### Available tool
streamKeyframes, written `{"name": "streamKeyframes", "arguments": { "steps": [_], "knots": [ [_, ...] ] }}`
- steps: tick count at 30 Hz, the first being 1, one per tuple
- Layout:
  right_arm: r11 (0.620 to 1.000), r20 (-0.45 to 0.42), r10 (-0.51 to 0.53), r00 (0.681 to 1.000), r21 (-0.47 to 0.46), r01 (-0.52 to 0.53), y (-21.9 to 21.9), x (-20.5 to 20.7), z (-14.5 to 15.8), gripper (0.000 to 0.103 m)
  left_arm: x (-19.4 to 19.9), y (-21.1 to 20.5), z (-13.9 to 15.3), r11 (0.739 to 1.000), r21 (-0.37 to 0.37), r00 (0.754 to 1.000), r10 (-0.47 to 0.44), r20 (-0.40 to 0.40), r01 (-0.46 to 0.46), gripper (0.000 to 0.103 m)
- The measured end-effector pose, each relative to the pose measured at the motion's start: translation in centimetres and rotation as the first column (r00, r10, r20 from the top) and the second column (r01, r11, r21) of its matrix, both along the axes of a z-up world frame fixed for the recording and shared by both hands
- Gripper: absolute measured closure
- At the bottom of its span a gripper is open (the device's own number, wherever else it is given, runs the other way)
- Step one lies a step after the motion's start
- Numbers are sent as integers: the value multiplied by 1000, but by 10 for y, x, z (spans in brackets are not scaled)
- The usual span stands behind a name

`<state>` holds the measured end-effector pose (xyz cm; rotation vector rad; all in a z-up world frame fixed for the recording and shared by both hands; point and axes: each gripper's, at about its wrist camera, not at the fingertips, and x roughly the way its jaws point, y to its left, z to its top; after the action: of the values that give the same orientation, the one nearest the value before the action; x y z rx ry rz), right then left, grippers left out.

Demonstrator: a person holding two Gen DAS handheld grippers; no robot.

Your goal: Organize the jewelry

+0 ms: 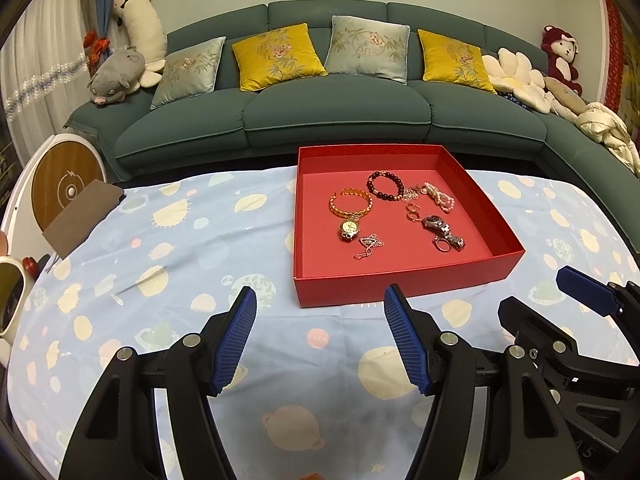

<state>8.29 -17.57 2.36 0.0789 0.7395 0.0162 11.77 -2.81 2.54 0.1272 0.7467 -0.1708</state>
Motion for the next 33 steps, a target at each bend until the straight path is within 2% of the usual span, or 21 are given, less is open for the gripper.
{"name": "streamKeyframes", "arguments": {
  "steps": [23, 28, 33],
  "knots": [
    [1000, 3, -5, 1000, -7, 5, 0, 0, 1, 38, 0, -1, -1, 999, 28, 1000, 20, 2, -20, 38],
    [1000, 3, -9, 1000, -6, 9, 0, 0, 1, 38, 2, 1, -3, 999, 27, 999, 32, -14, -32, 31],
    [1000, 3, -7, 1000, -6, 7, -1, 0, 1, 38, 1, 0, -2, 999, 39, 999, 36, -8, -36, 31]
  ]
}}
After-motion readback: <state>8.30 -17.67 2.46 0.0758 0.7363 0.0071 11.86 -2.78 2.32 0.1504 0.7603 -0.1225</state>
